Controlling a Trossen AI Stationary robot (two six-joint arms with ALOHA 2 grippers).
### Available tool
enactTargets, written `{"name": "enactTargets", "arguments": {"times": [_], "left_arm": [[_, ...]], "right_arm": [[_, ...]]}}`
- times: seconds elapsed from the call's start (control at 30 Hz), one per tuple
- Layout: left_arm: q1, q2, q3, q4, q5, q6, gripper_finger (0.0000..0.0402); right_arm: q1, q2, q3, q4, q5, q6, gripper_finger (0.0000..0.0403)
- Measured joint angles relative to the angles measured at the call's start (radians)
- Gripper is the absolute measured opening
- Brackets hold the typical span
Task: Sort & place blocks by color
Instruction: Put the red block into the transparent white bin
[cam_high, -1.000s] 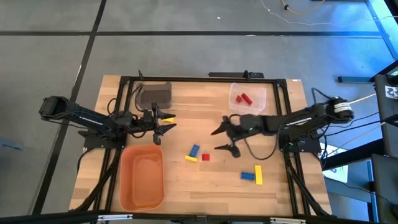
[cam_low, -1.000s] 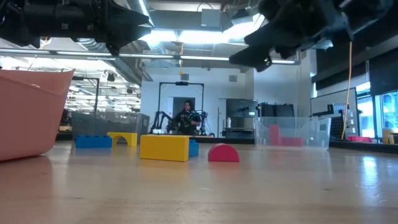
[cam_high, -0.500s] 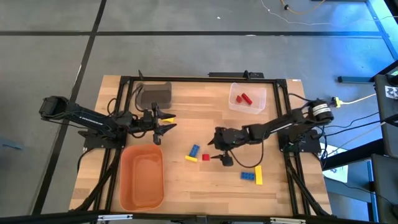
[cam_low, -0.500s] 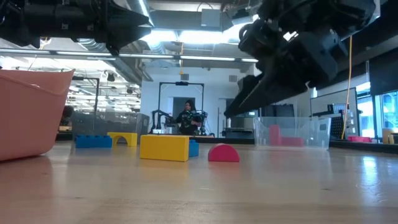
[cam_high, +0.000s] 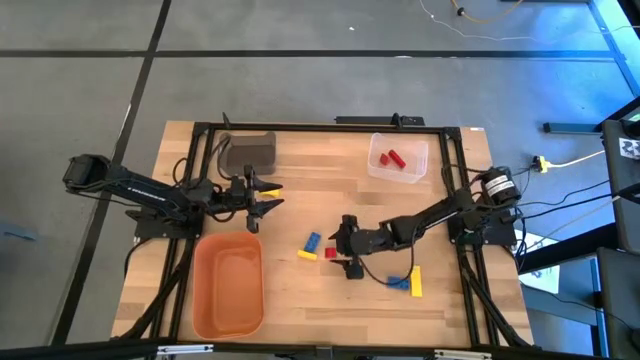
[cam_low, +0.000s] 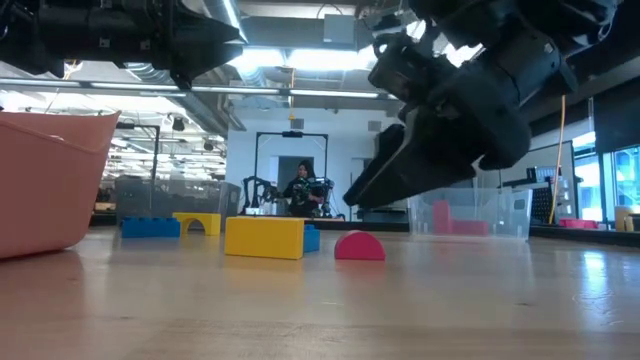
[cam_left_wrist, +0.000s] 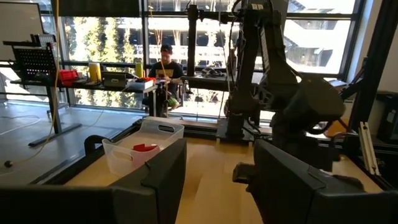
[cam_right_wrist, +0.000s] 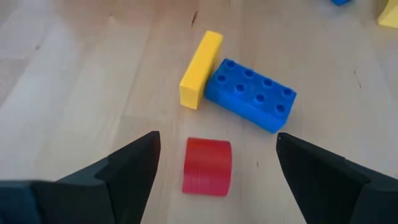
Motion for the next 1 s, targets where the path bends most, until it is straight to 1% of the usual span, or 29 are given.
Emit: {"name": "enactTargets", "arguments": {"times": [0.13,0.33,0.47,1.0], "left_arm": [[0.000,0.000,0.000,-0.006,0.000,-0.001,0.0180],[0.000,0.000,0.000,-0.009,0.000,-0.003,0.0180],[0.000,0.000,0.000,-0.009,0.000,-0.003,0.0180],[0.000,0.000,0.000,-0.010,0.000,-0.003,0.0180]], "right_arm": [[0.012,0.044,0.052,-0.099,0.017,0.033,0.0321],[0.013,0.102,0.062,-0.103,0.025,0.115,0.0321],[0.011,0.119,0.064,-0.094,0.029,0.168,0.0321],[0.009,0.123,0.063,-0.079,0.018,0.169,0.0321]]}}
